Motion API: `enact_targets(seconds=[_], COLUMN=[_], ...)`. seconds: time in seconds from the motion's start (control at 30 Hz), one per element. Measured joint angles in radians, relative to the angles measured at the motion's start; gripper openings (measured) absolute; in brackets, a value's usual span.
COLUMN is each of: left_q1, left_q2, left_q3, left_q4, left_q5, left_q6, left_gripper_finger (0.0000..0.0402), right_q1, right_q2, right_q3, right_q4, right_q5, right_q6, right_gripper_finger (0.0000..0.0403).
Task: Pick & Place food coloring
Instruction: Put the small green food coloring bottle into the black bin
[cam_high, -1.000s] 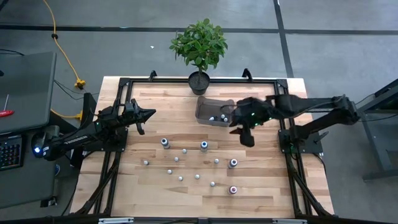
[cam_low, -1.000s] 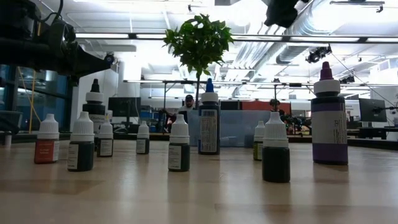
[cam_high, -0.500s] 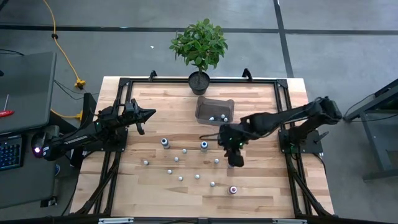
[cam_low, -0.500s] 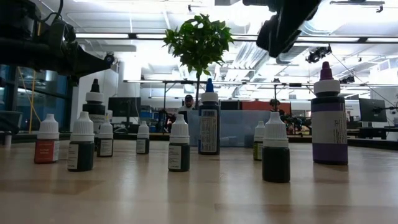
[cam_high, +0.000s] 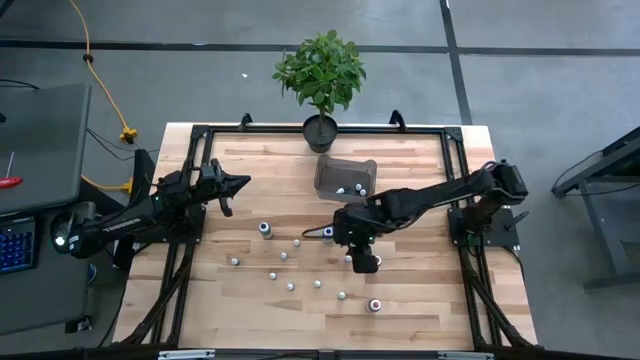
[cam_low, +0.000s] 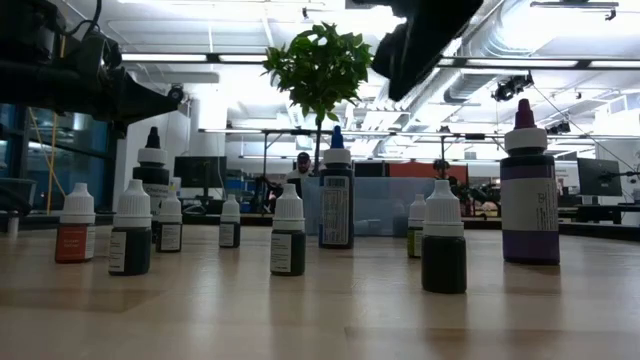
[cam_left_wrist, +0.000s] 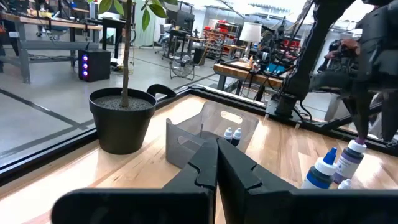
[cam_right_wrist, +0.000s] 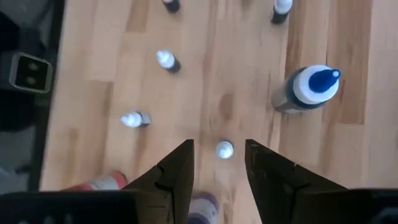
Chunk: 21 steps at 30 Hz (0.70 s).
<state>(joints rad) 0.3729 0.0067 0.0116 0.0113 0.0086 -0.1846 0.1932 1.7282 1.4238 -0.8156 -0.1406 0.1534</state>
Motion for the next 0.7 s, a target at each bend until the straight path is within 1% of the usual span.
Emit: enact_targets(seconds=[0.13, 0.3, 0.47, 0.57, 0.7], left_q1=[0.0, 0.0, 0.0, 0.0, 0.0], left_q2=[0.0, 0.0, 0.0, 0.0, 0.0], left_q3=[0.0, 0.0, 0.0, 0.0, 0.0], left_q4=[0.0, 0.0, 0.0, 0.0, 0.0], left_q5=[0.0, 0.0, 0.0, 0.0, 0.0], left_q6=[0.0, 0.0, 0.0, 0.0, 0.0], left_gripper_finger=[0.0, 0.0, 0.0, 0.0, 0.0], right_q1=[-0.003, -0.003, -0.003, -0.003, -0.003], right_q2=[0.085, 0.132, 0.137, 0.137, 0.14], right_q3=[0.065, 0.068, 0.068, 0.068, 0.068], right_q4=[-0.122, -0.107, -0.087, -0.081, -0.082], right_q5=[-0.001, -0.006, -0.018, -0.019, -0.011], right_q6=[-0.025, -0.01, 0.027, 0.049, 0.118], right_gripper_finger=[0.0133, 0.0133, 0.0136, 0.0151, 0.0189])
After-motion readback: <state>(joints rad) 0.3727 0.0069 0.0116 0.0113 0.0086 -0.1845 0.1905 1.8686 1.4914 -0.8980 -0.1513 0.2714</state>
